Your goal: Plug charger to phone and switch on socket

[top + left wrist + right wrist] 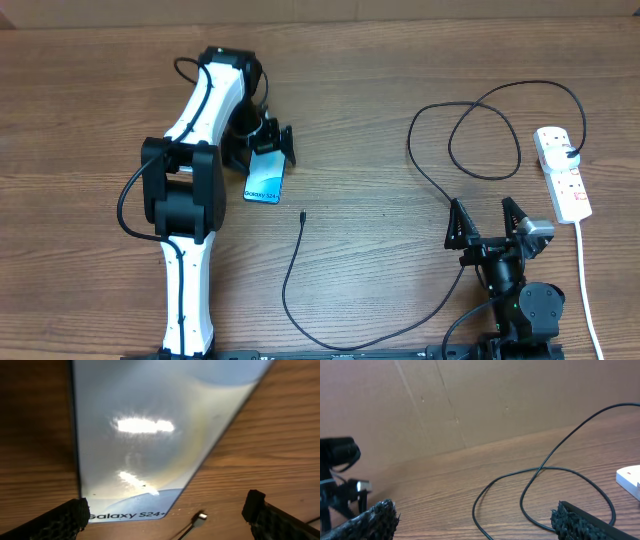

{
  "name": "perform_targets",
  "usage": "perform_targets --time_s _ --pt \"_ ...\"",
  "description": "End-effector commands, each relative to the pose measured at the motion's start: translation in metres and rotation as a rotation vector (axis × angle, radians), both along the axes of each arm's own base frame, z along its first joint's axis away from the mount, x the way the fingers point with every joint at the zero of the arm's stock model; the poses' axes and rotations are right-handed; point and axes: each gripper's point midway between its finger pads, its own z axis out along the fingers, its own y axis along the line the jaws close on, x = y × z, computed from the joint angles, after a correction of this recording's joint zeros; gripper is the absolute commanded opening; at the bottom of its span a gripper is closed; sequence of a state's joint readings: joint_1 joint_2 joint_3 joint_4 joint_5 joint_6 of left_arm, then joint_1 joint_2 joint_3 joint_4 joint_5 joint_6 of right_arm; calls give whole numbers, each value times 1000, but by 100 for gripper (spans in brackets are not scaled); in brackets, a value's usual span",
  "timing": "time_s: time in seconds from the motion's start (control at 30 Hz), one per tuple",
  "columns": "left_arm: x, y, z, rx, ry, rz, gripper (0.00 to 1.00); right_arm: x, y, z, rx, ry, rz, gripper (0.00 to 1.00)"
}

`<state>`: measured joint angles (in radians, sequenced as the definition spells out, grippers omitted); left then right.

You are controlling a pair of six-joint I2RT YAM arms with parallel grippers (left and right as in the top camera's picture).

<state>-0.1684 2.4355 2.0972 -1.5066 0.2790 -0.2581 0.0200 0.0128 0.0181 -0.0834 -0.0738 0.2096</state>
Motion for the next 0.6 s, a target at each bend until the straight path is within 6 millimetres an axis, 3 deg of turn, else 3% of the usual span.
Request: perform_targets --time_s 0.0,0.17,0.4,0.57 --pt "33 8 32 37 -144 -25 100 0 -2 -2 6 -3 -8 100" --pt "43 17 46 106 -204 -65 100 0 -2 -2 6 -3 -8 100" --pt "28 21 46 144 -160 -132 96 0 -2 -2 6 -3 -8 100" --pt "26 16 64 225 -213 -196 97 0 -2 -2 6 -3 -8 100"
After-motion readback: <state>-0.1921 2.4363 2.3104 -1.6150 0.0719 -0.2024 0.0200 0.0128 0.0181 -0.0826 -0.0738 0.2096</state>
